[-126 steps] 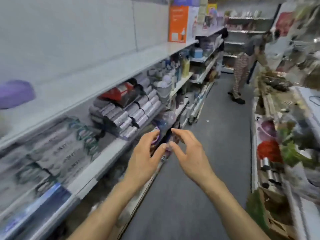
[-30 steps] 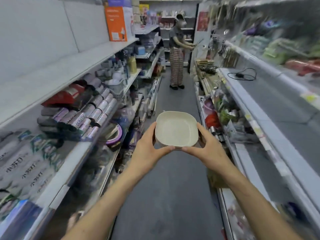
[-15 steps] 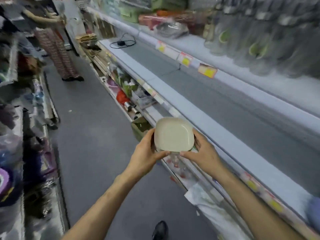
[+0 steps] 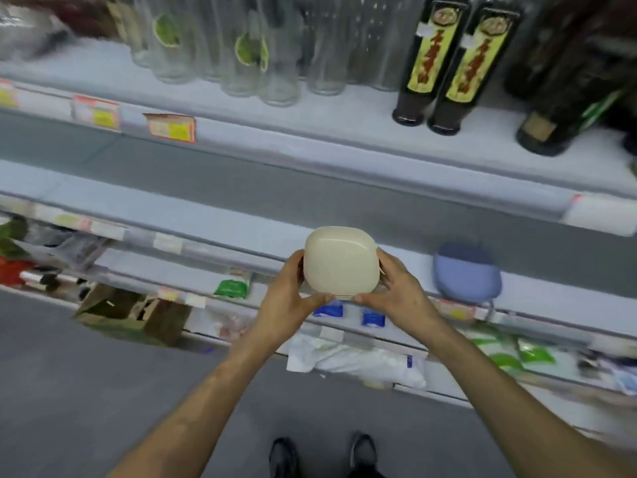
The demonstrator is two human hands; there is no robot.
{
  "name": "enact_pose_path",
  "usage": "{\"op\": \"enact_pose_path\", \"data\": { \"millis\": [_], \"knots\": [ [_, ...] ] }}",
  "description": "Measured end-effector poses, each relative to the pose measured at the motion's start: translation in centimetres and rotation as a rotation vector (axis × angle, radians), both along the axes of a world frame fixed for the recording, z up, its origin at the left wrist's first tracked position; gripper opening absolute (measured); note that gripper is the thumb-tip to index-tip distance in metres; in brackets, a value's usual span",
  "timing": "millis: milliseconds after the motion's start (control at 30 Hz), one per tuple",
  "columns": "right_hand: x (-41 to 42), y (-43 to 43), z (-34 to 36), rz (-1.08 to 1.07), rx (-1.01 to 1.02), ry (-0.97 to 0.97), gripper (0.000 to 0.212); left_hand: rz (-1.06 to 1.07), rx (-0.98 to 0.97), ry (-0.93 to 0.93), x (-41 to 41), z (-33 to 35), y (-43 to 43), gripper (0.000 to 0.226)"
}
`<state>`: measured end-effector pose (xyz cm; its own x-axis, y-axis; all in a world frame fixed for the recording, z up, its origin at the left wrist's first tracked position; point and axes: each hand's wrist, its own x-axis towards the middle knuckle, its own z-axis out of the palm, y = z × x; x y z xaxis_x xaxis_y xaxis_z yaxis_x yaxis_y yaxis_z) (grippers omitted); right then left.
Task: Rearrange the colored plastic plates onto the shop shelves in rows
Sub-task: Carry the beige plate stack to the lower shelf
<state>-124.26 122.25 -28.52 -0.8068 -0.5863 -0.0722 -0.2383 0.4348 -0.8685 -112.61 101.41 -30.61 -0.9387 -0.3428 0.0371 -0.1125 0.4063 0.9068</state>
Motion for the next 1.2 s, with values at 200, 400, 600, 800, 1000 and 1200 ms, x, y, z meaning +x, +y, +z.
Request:
{"op": "enact_pose_path", "data": {
  "millis": [200,400,600,800,1000,1200],
  "knots": [
    [-2.3,5.6,-1.1,-0.153,0.046,0.026,0.079,-0.131,0.083,-0.034,-5.2,0.0,5.0,0.077],
    [-6.4,9.2,-3.0,-0.238,0.110,0.032,0.082,-0.159,0.071,-0.084,-10.6,-1.1,8.8,0.077],
    [-9.5,9.5,-4.3,-0.231,0.176,0.059,0.078,-0.155,0.045,-0.124,-13.6,-3.2,8.9,0.083],
    [-10.3,9.5,-5.2,-0.216,0.225,0.106,0.074,-0.168,0.000,-0.151,-14.7,-4.5,9.0,0.082],
    [-10.4,9.3,-5.6,-0.236,0.248,0.143,0.060,-0.173,-0.016,-0.184,-15.4,-5.7,9.2,0.080],
    [-10.3,9.1,-6.1,-0.259,0.262,0.164,0.060,-0.182,-0.041,-0.204,-15.6,-6.1,9.1,0.072]
  ]
}}
